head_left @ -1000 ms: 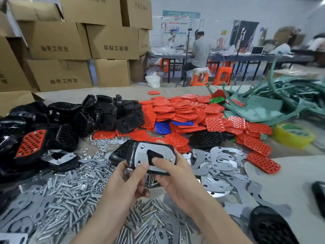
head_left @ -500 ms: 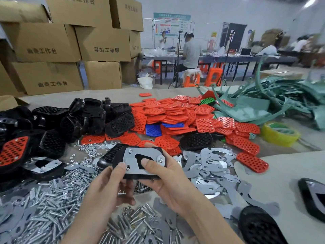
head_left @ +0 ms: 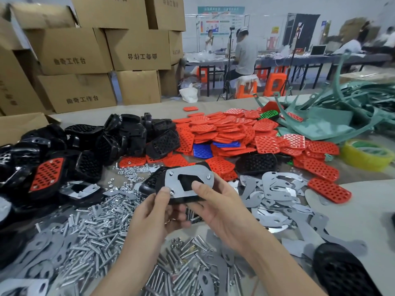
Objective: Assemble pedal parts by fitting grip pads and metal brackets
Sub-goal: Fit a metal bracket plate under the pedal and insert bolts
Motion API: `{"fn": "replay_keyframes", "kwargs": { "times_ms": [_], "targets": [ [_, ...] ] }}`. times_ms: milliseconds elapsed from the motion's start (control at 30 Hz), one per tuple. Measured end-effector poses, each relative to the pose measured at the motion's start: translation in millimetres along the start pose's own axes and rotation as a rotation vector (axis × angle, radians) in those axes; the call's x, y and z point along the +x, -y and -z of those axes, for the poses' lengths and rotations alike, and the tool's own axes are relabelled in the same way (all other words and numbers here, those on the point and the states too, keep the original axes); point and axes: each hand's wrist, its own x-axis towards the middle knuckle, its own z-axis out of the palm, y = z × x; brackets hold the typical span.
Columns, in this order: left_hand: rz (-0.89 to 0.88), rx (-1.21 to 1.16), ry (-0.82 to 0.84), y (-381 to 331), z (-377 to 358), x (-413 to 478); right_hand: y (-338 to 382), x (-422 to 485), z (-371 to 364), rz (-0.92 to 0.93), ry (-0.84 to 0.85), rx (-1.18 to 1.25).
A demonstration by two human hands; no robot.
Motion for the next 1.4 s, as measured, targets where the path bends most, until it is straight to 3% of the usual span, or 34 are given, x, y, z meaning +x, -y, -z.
{"fn": "replay_keyframes", "kwargs": {
  "times_ms": [167,767,1100,1267,1400],
  "targets": [
    [0.074,-0.133,0.061,-2,-1,-1,-4,0,-2,0.064,-0.043,-0.079],
    [0.023,0.104,0.089,-1,2,0,1,1,2,0.002,-0.077,-0.14],
    [0.037,0.059,0.057,1,0,-2,-11,-3,-10,0.048,-0.1,-0.05],
    [-0.021,0.24,0.134,-2,5,-5,-9,2,-4,0.078,-0.186,-0.016],
    [-0.376,0.889,0.088,4,15,-6,3,4,3,0.131,-0.232,-0.018]
  ]
}}
